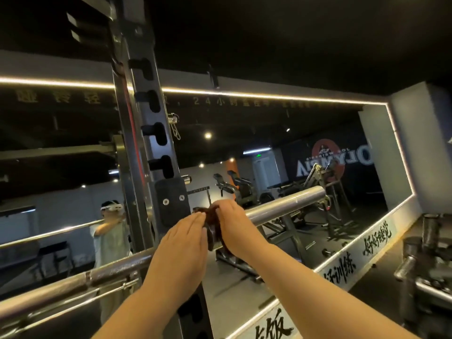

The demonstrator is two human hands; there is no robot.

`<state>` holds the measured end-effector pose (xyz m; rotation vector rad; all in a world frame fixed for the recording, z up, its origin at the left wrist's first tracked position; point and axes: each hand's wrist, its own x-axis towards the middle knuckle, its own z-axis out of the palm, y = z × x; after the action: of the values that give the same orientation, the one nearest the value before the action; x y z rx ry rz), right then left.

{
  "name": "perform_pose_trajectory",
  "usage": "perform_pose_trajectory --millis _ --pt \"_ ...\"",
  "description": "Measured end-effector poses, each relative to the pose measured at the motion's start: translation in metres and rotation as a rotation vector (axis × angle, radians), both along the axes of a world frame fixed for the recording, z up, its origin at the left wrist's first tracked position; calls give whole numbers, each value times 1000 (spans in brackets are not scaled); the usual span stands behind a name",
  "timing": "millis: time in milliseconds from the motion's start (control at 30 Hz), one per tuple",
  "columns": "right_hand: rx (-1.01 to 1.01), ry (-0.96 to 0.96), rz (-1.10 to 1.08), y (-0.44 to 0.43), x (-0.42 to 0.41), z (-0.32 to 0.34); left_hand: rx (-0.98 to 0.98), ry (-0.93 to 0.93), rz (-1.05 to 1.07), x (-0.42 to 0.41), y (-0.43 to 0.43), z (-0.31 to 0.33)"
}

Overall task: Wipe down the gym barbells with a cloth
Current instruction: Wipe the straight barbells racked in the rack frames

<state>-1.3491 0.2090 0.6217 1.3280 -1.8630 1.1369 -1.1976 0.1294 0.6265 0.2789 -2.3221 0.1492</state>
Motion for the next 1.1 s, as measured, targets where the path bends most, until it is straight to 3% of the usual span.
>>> perform_pose_trajectory --millis 167,267,467,567,667,800,933,1100 --pt "-3 55 25 18 -4 -34 -93 -53 43 -12 8 3" --pt "12 129 -9 21 -16 -40 -209 -67 177 -16 11 -2" --pt "-46 -17 -148 20 -40 -18 -255 -104 294 -28 18 -2" --pt "-81 -56 -63 11 -20 -23 -262 -104 317 -31 15 -1" --pt "-87 59 66 4 -8 -40 -318 -97 348 -38 16 2" --pt "-51 132 23 7 -39 -35 -372 -121 339 -52 18 12" --pt "-102 68 -53 2 -48 -25 -384 -162 290 -65 14 14" --pt "-181 91 46 -3 -37 -58 -439 -134 245 -68 6 9"
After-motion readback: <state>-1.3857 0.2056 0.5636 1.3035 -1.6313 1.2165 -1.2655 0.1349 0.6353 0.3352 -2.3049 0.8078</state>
